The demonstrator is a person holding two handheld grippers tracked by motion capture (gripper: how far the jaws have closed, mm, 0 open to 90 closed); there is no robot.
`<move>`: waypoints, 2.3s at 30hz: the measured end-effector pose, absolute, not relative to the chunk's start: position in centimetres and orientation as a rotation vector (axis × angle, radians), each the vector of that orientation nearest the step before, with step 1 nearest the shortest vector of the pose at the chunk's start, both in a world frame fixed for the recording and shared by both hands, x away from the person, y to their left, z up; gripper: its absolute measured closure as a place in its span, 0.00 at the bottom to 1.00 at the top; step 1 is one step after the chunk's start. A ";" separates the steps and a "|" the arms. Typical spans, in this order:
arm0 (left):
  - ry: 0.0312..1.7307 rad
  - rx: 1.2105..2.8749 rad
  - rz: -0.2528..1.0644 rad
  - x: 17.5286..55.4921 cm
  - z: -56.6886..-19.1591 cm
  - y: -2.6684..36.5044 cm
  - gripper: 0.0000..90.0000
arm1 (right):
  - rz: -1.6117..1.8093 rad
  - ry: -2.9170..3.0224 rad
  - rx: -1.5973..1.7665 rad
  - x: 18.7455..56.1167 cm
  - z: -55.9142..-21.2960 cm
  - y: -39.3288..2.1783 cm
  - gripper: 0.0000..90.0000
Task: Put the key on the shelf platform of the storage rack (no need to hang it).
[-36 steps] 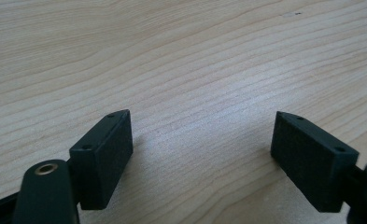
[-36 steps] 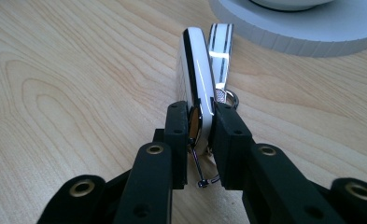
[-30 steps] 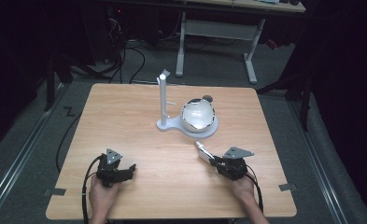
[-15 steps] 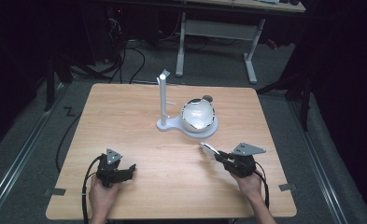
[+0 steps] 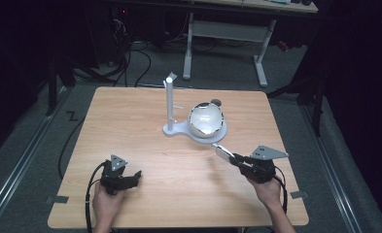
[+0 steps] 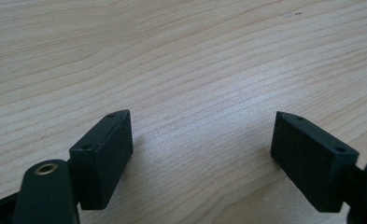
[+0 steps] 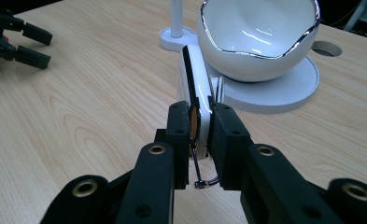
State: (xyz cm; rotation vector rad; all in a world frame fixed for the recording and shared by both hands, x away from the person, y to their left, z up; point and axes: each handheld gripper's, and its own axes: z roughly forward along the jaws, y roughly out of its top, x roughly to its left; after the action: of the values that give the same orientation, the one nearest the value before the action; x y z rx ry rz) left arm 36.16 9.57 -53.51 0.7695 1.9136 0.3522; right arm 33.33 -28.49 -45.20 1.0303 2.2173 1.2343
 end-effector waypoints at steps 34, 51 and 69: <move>1.913 0.770 0.352 36.2 -53.5 9.6 0.24 | 1.245 2.189 1.038 36.7 -40.7 -28.9 0.87; 1.915 0.768 0.351 36.2 -53.5 9.6 0.24 | 1.241 2.227 1.041 40.1 -39.9 -26.8 0.87; 1.914 0.770 0.352 36.2 -53.5 9.6 0.24 | 1.203 2.239 1.082 42.9 -40.9 -25.4 0.87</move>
State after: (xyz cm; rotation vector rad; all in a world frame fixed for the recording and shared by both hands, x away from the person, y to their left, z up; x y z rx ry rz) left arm 36.15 9.56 -53.51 0.7699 1.9139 0.3520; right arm 42.90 -25.42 -40.92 1.0820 2.2388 1.2031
